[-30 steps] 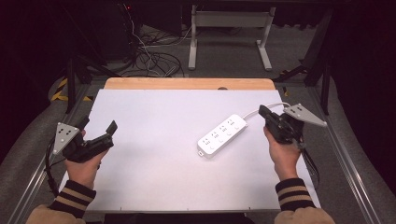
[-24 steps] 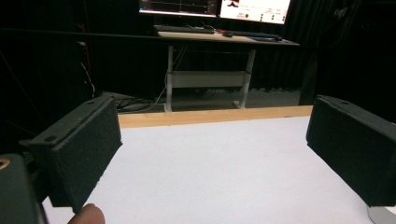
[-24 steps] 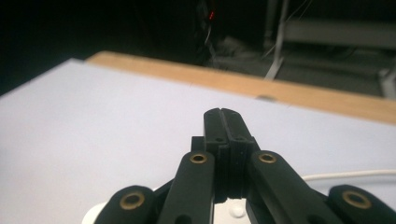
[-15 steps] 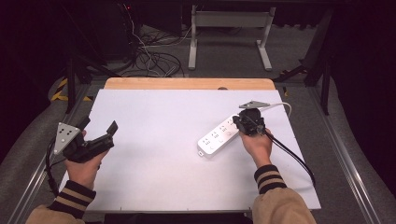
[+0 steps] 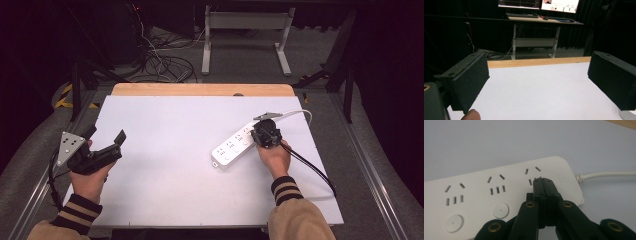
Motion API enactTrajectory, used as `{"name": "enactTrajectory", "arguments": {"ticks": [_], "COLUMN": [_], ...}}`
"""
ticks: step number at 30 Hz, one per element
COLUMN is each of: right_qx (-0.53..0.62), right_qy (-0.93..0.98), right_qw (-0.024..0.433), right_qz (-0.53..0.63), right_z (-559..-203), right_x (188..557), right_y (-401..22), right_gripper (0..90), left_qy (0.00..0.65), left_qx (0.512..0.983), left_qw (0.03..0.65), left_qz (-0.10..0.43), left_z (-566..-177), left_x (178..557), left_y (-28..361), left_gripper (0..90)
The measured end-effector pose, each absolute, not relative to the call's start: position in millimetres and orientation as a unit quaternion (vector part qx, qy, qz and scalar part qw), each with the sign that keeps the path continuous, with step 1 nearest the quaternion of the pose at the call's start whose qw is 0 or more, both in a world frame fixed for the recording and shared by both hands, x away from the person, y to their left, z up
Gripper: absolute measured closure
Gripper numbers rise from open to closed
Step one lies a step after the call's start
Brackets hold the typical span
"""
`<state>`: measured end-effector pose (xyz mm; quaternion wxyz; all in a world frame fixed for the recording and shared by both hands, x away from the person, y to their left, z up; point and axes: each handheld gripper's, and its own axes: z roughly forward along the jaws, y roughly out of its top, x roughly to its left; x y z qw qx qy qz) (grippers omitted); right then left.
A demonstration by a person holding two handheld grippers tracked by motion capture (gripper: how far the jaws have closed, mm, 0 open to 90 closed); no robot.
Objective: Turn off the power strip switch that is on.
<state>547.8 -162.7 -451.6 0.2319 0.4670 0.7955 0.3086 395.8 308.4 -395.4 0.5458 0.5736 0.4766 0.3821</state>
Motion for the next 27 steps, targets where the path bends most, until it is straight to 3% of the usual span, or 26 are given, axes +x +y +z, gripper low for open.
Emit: {"name": "enactTrajectory", "arguments": {"ticks": [27], "right_qx": [0.468], "right_qy": [0.779], "right_qw": [0.258], "right_qz": [0.328], "right_z": [-462.0], "right_x": [539.8], "right_y": [-159.8], "right_gripper": [90.0], "left_qy": [0.477], "left_qx": [0.574], "left_qw": [0.546], "left_qz": [0.38], "left_z": [-395.6], "left_x": [395.9], "left_y": [308.1], "left_gripper": [4.2]}}
